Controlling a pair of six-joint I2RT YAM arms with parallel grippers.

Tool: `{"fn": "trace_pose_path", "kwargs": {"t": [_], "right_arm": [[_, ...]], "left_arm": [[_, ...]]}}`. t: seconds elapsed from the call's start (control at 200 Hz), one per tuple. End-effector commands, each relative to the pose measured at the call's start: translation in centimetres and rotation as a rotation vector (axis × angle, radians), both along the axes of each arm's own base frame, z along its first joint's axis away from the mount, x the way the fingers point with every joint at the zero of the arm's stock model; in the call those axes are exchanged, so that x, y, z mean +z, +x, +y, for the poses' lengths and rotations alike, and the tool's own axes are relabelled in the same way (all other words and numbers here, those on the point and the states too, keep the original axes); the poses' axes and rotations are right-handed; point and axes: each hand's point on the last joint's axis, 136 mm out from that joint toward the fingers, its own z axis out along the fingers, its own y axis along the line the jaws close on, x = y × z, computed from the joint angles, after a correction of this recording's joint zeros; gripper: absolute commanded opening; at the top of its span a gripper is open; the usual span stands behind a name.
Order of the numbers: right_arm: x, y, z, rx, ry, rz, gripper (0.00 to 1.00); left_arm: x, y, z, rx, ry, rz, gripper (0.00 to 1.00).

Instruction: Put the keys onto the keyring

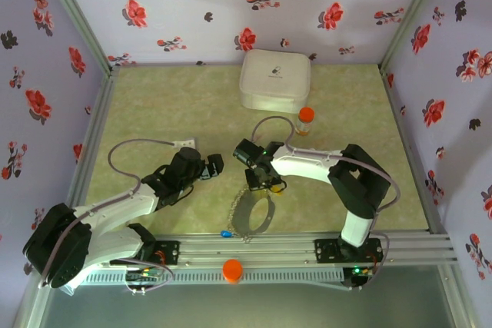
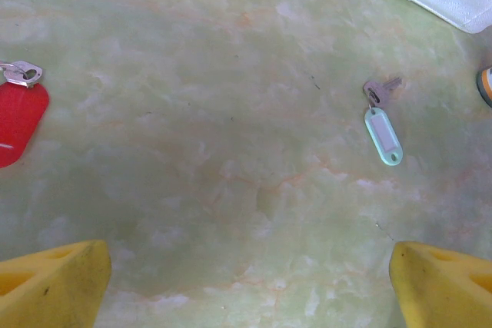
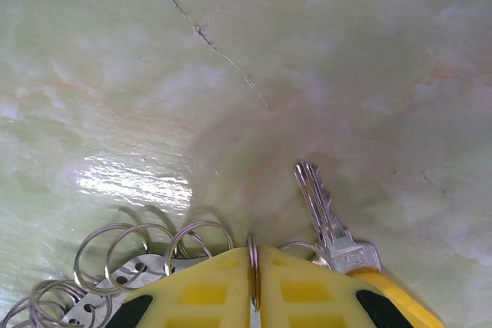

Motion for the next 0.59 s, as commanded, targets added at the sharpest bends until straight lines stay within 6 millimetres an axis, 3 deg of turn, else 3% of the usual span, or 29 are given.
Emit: {"fn": "trace_pose_path", "kwargs": {"t": [0.0,0.125,0.315,0.44,0.59], "right_arm": [[1.0,0.3,-0.7,-0.011,-0.011,-0.024,0.1],[1.1,0.3,-0.8,-0.008,-0.017,-0.026,0.02],[0.5,0.0,-0.7,-0.006,-0.017,-0.004,0.05],[0.4,0.0,-0.7,-0.002,-0.018,-0.002,0.02],[1.7,0.4,-0.4,0.03,-0.003,-0.051,0.0]], "left_arm": [[0.7,0.3,0.1,0.014,0.013,-0.023,0.93],[0.7,0.4,0.1,0.009,0.02,-0.023,0.93],[0.8,0.4,0.1,0.009,0.019,-0.024,0.93],[0.9,0.4,0.1,0.007,0.017,-0.025,0.93],[1.3,0.4,0.1,-0.019,0.047,-0.046,0.93]]}}
